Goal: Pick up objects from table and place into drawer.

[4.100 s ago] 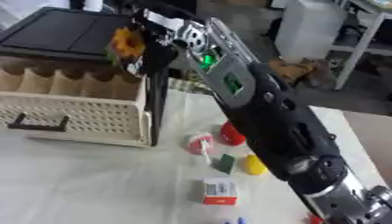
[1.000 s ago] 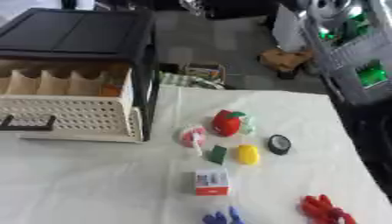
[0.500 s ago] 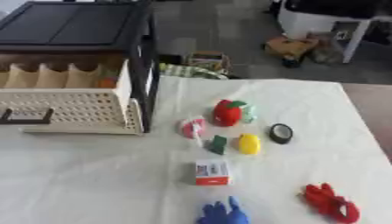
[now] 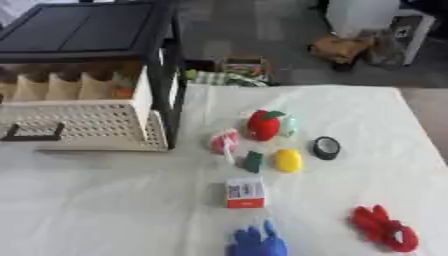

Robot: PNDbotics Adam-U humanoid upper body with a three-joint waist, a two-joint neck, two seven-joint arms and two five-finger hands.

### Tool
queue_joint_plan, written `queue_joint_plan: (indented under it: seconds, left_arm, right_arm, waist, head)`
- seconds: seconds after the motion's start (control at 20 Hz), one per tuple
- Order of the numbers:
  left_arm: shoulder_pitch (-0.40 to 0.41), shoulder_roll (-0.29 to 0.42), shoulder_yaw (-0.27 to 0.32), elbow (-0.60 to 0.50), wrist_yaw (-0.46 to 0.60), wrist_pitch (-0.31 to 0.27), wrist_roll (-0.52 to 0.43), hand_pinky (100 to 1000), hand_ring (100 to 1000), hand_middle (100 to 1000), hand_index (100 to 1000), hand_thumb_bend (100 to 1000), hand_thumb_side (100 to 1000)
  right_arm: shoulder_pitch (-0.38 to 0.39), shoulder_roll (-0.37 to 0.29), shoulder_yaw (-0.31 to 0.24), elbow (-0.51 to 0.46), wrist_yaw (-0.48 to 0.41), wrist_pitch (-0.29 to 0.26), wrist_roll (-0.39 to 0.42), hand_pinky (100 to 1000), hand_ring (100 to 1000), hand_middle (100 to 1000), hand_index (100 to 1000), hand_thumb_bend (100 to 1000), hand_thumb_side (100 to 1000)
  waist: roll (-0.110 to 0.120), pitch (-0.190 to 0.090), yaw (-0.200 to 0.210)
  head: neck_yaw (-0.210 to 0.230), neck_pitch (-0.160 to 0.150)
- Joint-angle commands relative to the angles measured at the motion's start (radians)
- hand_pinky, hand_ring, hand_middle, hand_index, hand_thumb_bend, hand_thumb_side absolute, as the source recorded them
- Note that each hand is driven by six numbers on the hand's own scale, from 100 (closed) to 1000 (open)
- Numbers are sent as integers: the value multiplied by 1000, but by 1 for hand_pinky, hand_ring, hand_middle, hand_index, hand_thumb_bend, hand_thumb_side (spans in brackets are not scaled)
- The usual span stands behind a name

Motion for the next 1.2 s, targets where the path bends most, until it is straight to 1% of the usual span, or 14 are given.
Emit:
queue_joint_plan:
  seconds: [0.05, 0.15, 0.25, 0.4, 0.45, 0.5, 0.75, 0.8, 0.85, 0.9, 0.95, 1.0, 1.1, 1.2]
  left_arm:
    - [9, 74, 0, -8, -18, 6, -76, 321, 183, 390, 770, 105, 408]
    - [32, 103, -10, -8, -13, 4, -114, 328, 225, 402, 768, 105, 408]
    - [55, 125, -24, -8, -4, 1, -148, 332, 271, 419, 785, 105, 408]
    - [78, 137, -39, -8, 6, 4, -185, 348, 324, 444, 820, 105, 408]
    - [84, 139, -44, -8, 9, 9, -194, 353, 347, 455, 826, 105, 408]
    - [92, 142, -51, -8, 14, 16, -206, 353, 353, 460, 827, 105, 408]
    - [122, 147, -77, -8, 42, 57, -249, 347, 379, 492, 861, 105, 408]
    - [127, 146, -82, -8, 47, 66, -256, 349, 403, 518, 889, 116, 415]
    - [130, 144, -87, -8, 52, 76, -261, 349, 406, 522, 892, 119, 417]
    - [133, 141, -93, -8, 59, 87, -267, 357, 441, 564, 936, 151, 436]
    - [135, 138, -98, -8, 65, 101, -271, 359, 449, 569, 942, 159, 441]
    - [137, 135, -105, -8, 73, 118, -276, 370, 476, 585, 967, 191, 460]
    - [135, 128, -115, -8, 85, 155, -281, 382, 493, 584, 968, 223, 479]
    - [130, 122, -124, -8, 90, 193, -283, 392, 507, 589, 958, 215, 492]
  right_arm:
    - [24, -48, -30, -16, -6, -22, -57, 715, 695, 713, 853, 100, 628]
    - [50, -55, -39, -16, -5, -38, -81, 717, 696, 712, 853, 100, 694]
    - [69, -59, -46, -16, -8, -52, -103, 720, 697, 710, 853, 100, 736]
    - [91, -60, -56, -16, -16, -70, -139, 725, 698, 708, 853, 100, 794]
    - [97, -60, -59, -16, -19, -75, -153, 727, 699, 708, 851, 100, 833]
    - [102, -59, -62, -16, -23, -80, -167, 728, 699, 708, 851, 100, 852]
    - [127, -56, -72, -16, -28, -86, -217, 727, 695, 703, 846, 100, 846]
    - [130, -55, -74, -16, -27, -85, -223, 725, 691, 700, 843, 100, 840]
    - [133, -53, -76, -16, -27, -84, -229, 725, 690, 700, 843, 100, 839]
    - [135, -52, -78, -16, -28, -83, -235, 724, 689, 699, 842, 100, 837]
    - [137, -51, -79, -16, -28, -82, -240, 724, 688, 699, 842, 100, 836]
    - [138, -49, -81, -16, -29, -82, -245, 723, 688, 699, 842, 100, 833]
    - [139, -47, -82, -16, -30, -82, -252, 723, 686, 699, 840, 100, 830]
    - [140, -45, -83, -16, -31, -83, -255, 722, 685, 700, 839, 100, 832]
  waist:
    - [3, -16, -4]
    - [6, -14, -6]
    - [5, -12, -7]
    - [2, -10, -9]
    - [2, -10, -10]
    - [0, -9, -11]
    - [-6, -7, -18]
    - [-7, -6, -20]
    - [-8, -6, -21]
    - [-10, -5, -23]
    - [-11, -5, -24]
    - [-12, -5, -26]
    - [-14, -5, -29]
    - [-15, -4, -32]
  head:
    - [10, 8]
    - [13, 9]
    - [15, 9]
    - [20, 8]
    - [21, 8]
    - [22, 6]
    - [24, 2]
    - [25, 2]
    - [26, 2]
    - [27, 1]
    - [29, 0]
    - [31, -1]
    - [35, -4]
    - [37, -8]
